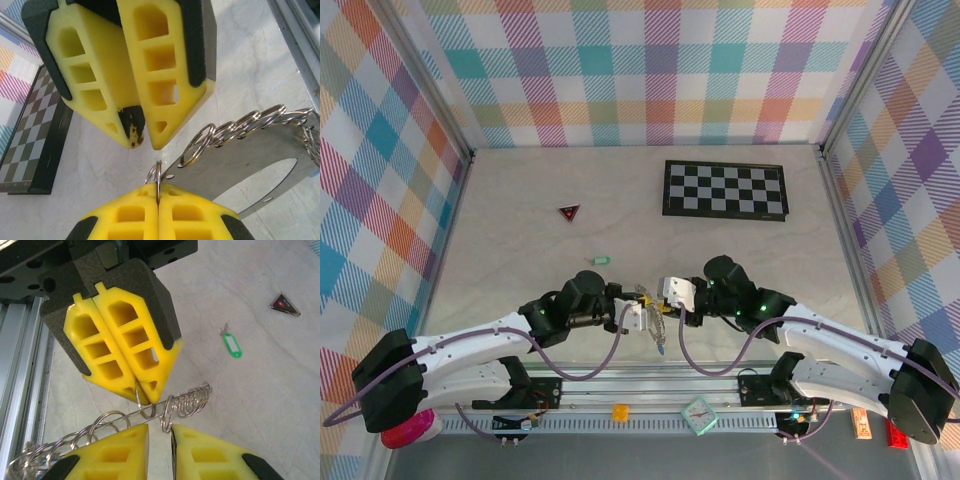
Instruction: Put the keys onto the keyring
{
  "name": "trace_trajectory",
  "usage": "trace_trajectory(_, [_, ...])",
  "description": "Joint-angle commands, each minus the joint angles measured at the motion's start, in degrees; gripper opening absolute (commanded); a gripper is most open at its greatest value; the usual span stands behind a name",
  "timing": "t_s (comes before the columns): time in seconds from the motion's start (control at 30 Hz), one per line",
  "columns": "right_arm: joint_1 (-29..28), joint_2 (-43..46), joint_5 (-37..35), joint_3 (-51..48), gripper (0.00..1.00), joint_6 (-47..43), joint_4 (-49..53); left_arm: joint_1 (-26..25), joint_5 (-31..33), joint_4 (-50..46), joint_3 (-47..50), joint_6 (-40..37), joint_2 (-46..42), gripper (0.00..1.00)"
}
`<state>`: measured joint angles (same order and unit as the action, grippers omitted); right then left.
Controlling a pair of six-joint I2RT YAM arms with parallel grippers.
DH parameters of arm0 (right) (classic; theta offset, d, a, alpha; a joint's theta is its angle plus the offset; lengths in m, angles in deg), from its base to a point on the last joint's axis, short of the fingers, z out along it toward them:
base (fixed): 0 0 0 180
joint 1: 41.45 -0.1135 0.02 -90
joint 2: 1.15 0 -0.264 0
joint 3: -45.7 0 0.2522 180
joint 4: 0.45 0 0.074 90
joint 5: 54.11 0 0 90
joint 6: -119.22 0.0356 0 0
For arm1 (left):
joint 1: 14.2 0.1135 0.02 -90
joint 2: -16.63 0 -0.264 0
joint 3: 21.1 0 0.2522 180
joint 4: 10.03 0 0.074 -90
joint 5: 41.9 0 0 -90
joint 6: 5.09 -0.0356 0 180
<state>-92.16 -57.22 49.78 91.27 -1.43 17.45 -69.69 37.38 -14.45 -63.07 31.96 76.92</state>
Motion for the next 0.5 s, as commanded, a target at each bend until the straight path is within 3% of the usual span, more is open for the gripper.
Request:
trace_trajectory(0.0, [-0.35,0.26,0.41,-0.49,0.19,0.57,1.65,-0.77,1.34,2.35,-0.58,-2.12,0.35,0.0])
trace_trajectory(0.2, [-0.4,-0.18,1.64,-0.01,0.2,0.81,1.97,-0.77,1.71,2.7,-0.62,0.59,0.45,0.0])
trace_trajectory(0.47, [-0.48,-0.09,3.94,0.11,0.19,1.8,1.84,-0.63,2.42,1.23,-1.15,10.52,-0.43,0.0])
